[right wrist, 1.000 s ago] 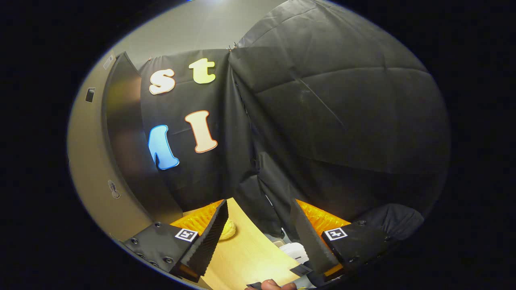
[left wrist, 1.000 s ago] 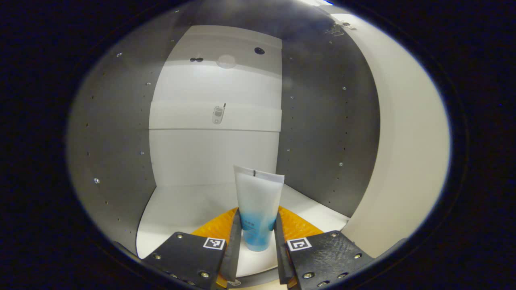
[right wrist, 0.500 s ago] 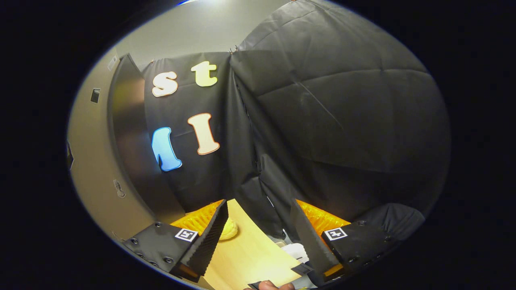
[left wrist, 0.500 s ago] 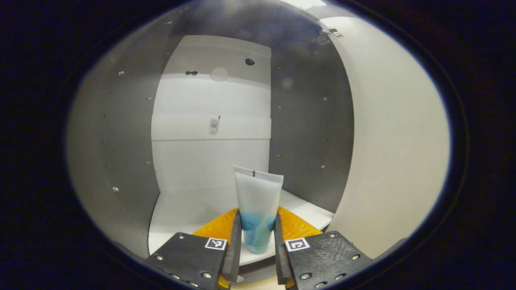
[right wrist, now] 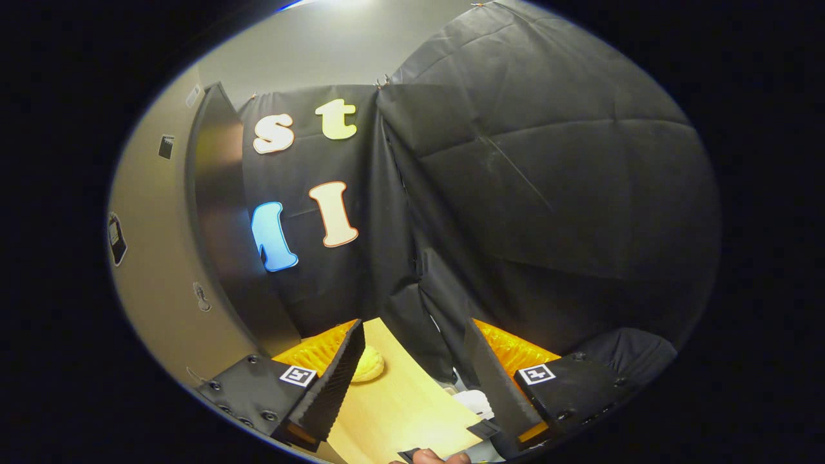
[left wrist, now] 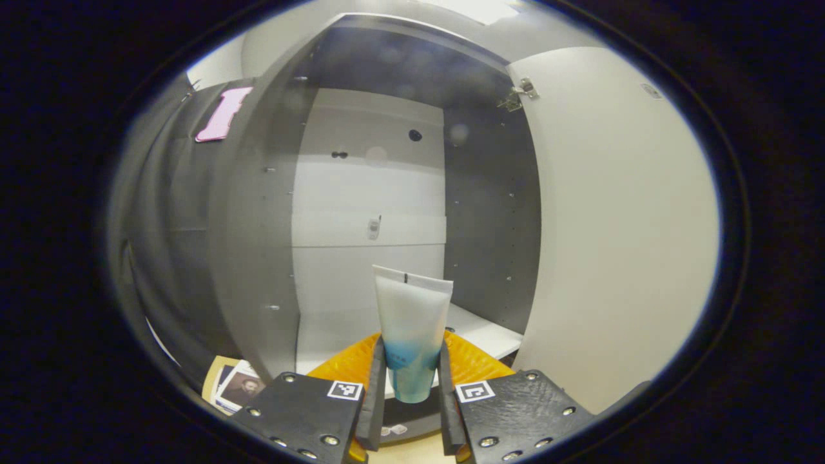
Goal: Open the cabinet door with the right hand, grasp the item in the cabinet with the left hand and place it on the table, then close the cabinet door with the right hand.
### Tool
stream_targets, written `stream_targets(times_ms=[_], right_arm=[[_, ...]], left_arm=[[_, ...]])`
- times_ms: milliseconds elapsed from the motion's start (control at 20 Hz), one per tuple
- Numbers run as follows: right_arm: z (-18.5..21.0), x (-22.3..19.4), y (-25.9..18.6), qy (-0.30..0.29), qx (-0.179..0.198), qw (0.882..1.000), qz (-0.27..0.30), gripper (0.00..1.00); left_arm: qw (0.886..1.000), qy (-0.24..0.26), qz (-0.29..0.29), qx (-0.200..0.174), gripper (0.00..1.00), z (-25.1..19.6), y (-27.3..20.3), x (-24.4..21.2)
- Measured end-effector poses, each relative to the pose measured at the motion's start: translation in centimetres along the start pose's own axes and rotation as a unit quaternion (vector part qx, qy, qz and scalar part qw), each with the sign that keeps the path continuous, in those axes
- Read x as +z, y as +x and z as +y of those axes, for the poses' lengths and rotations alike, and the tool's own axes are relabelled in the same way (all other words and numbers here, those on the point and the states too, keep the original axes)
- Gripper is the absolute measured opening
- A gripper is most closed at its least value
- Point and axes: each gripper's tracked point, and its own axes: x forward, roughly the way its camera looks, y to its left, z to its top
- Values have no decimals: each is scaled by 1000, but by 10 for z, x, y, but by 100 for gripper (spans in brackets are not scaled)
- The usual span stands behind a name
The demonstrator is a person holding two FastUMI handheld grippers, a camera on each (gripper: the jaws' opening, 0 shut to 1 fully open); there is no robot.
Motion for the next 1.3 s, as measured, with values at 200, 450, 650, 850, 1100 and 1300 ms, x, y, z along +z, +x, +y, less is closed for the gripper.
stream_targets(times_ms=[200, 450, 650, 850, 1100, 1300], right_arm=[[9, 2, -6, 2, 8, 1000, -3, 93], [20, 5, -23, -2, 17, 1000, -7, 93], [14, 4, -44, -5, 9, 1000, -12, 92], [10, -11, -60, -11, 5, 1000, -2, 98], [10, -19, -68, -11, -5, 1000, -4, 92], [12, -28, -77, -13, -12, 1000, -13, 92]], left_arm=[[999, -2, 1, 36, 38, 25, -44, -23], [996, -17, 21, 81, 38, 53, -83, -90], [993, -29, 34, 108, 34, 67, -106, -148], [986, -39, 74, 141, 38, 72, -123, -218], [976, -53, 102, 186, 35, 76, -127, -286], [973, -34, 112, 200, 35, 74, -135, -320]])
